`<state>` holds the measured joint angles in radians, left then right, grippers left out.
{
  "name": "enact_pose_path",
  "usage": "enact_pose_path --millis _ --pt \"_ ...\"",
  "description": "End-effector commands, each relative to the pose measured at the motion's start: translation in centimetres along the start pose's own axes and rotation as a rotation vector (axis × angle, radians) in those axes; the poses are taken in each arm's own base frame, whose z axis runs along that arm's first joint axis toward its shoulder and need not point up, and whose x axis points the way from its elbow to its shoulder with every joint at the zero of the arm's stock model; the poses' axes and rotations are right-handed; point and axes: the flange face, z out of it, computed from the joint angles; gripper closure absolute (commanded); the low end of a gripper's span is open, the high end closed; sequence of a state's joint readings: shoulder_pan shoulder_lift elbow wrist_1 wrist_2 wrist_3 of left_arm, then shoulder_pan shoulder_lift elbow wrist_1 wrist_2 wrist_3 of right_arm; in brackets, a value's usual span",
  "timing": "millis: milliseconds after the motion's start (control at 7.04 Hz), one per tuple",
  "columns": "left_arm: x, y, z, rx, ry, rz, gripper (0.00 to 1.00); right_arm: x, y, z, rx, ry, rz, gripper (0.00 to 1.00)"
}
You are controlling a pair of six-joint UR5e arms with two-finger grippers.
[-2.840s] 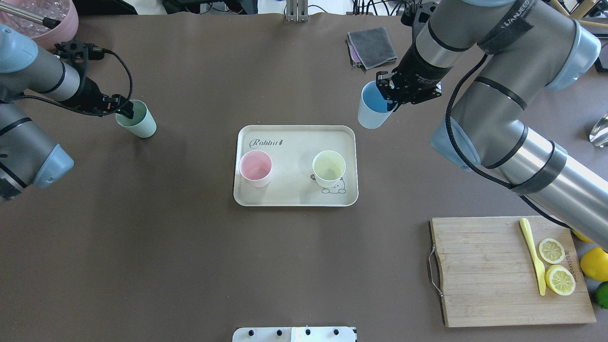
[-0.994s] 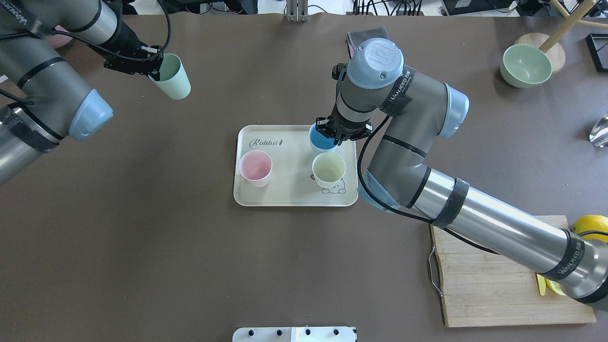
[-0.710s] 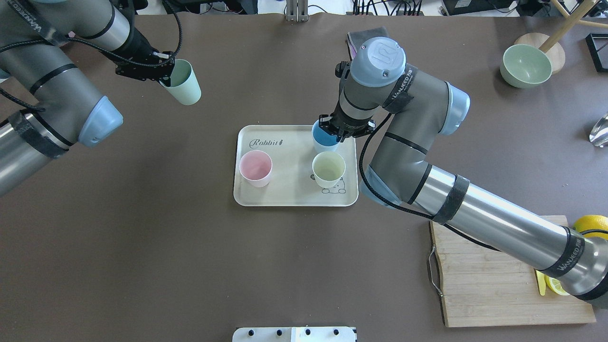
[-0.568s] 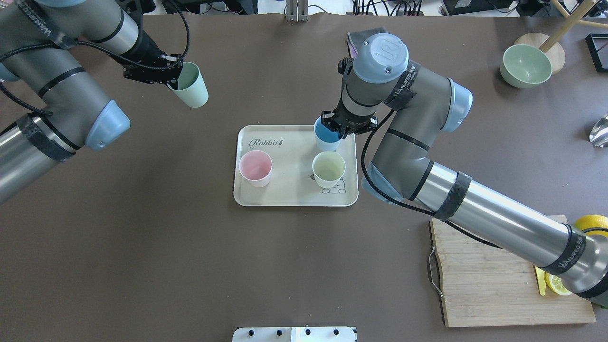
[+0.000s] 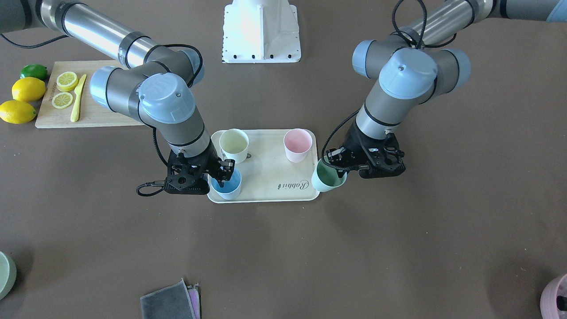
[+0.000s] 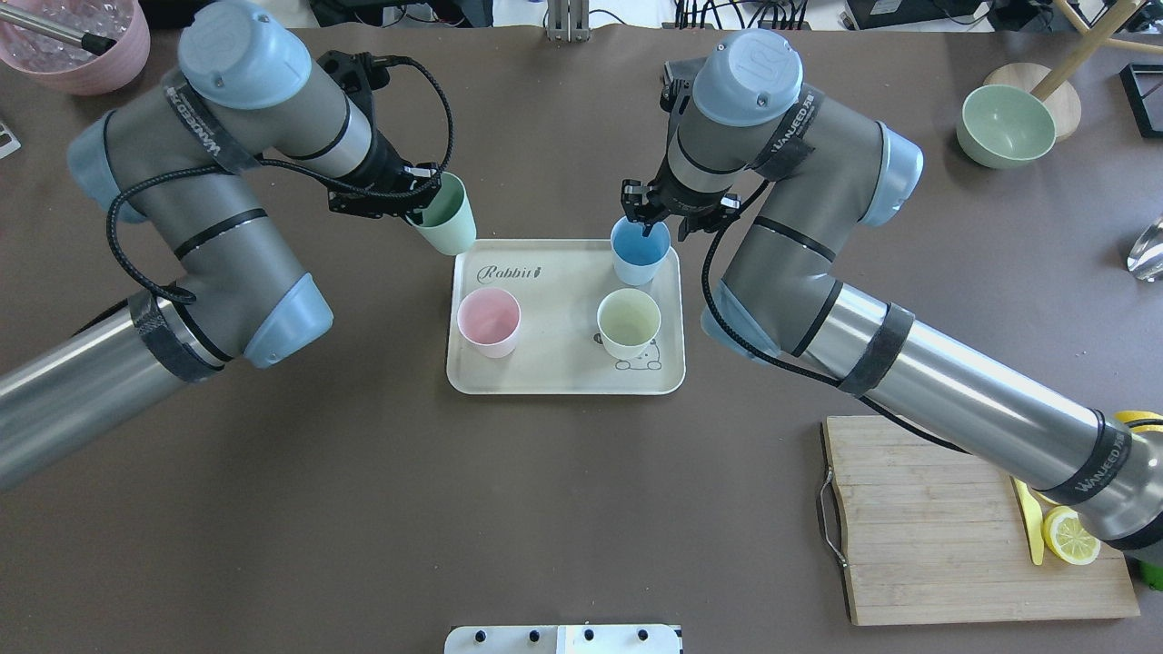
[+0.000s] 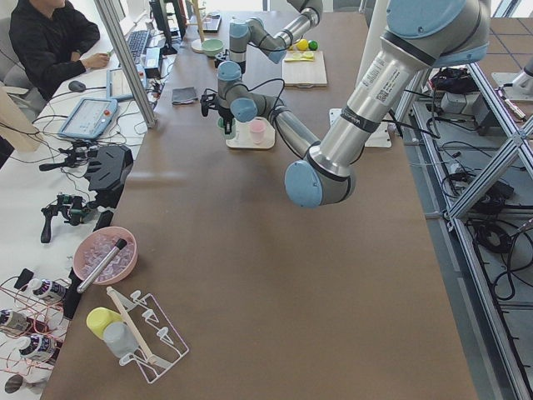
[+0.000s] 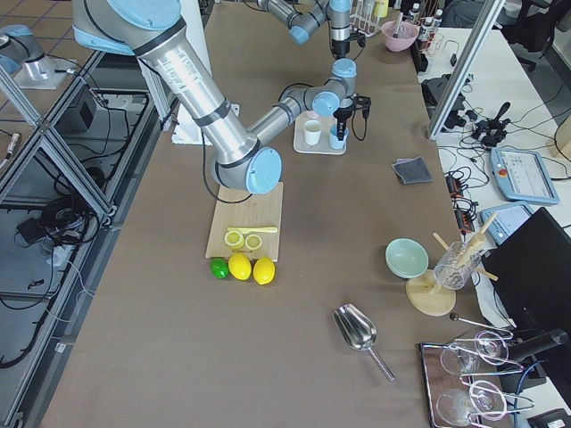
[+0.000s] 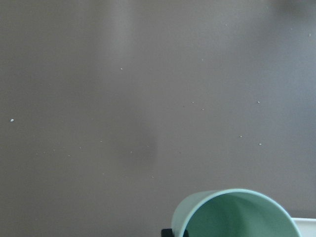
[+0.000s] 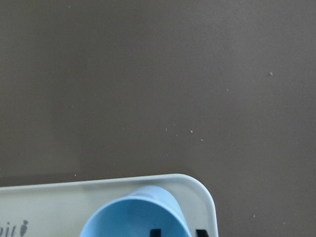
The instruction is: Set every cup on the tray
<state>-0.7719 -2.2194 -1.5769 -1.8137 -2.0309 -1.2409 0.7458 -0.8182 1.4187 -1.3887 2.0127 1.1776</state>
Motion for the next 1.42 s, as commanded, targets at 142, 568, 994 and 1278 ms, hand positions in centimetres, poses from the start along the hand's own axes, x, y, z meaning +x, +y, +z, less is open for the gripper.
enact_pose_path --millis 142,568,994,1278 --pt "5.1 6.2 3.0 0.009 -0.007 -0.001 1.00 4.0 -5.8 -5.6 -0.055 -0.072 0.033 0.00" --pt "5.6 3.1 5.5 0.055 -0.064 0.000 1.00 8.8 -8.2 -7.0 -0.064 -0.078 0.022 0.00" --pt "4.8 3.1 6.6 0.047 -0.089 -0.008 0.26 14.5 -7.5 -7.8 -0.043 -0.066 -0.015 0.00" --pt "5.9 3.0 4.2 0.089 -0.055 0.004 0.02 17.5 -8.2 -9.0 -0.007 -0.052 -0.056 0.00"
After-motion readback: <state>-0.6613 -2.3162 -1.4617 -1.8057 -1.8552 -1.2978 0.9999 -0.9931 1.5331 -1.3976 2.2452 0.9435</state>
